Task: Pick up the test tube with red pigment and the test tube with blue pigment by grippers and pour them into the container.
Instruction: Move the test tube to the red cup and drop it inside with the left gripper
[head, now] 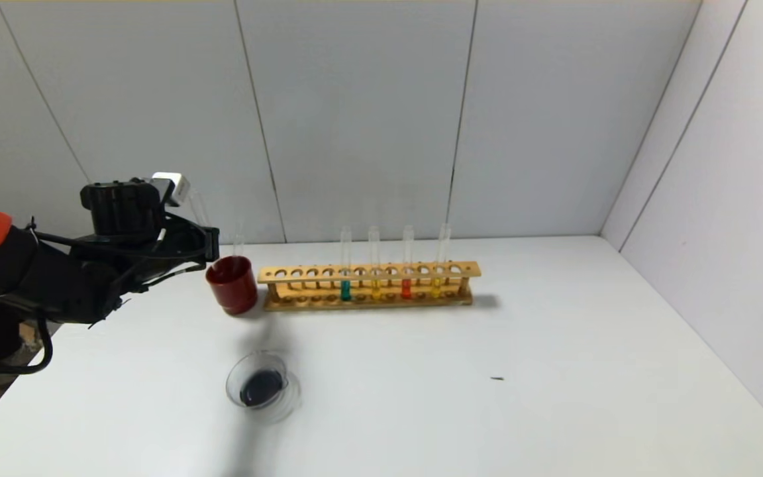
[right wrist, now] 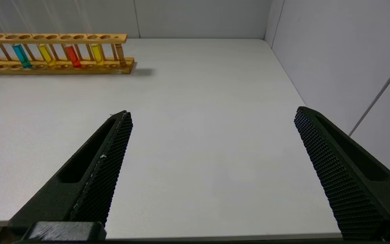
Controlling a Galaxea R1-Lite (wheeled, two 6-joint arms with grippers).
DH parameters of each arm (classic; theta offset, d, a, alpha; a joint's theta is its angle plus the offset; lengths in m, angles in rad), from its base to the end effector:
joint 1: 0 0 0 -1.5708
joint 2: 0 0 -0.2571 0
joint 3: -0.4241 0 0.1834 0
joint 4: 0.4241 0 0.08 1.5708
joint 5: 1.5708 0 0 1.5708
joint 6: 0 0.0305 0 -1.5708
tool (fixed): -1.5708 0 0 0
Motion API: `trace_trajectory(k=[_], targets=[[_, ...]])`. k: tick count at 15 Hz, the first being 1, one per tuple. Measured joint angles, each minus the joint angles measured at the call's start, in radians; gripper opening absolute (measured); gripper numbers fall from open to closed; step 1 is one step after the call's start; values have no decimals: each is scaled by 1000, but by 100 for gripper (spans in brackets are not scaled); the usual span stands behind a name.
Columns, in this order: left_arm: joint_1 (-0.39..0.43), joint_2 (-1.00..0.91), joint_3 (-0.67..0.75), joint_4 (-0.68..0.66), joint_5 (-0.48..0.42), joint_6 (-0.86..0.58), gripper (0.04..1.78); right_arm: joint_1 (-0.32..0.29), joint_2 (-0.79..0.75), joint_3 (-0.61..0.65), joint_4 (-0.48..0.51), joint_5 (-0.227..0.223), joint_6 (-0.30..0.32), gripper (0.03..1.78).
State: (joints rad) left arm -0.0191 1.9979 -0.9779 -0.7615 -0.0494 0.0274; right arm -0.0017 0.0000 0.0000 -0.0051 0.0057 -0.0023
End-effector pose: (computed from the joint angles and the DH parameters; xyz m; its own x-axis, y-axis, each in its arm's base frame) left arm 0.3650 -0.0085 0.1028 0.9645 -0.0678 -0.2553 0.0738 0.9972 0.0139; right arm 0.0206 0.0001 0.0760 1.0000 0.0040 0.0051 -0.0040 1.0000 -0.0023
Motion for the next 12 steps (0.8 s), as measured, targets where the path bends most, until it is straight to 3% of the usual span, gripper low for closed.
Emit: trace_trajectory(k=[12], targets=[[12,105,-14,-53,-4,2,32,0,0,0,0,0,0,175]])
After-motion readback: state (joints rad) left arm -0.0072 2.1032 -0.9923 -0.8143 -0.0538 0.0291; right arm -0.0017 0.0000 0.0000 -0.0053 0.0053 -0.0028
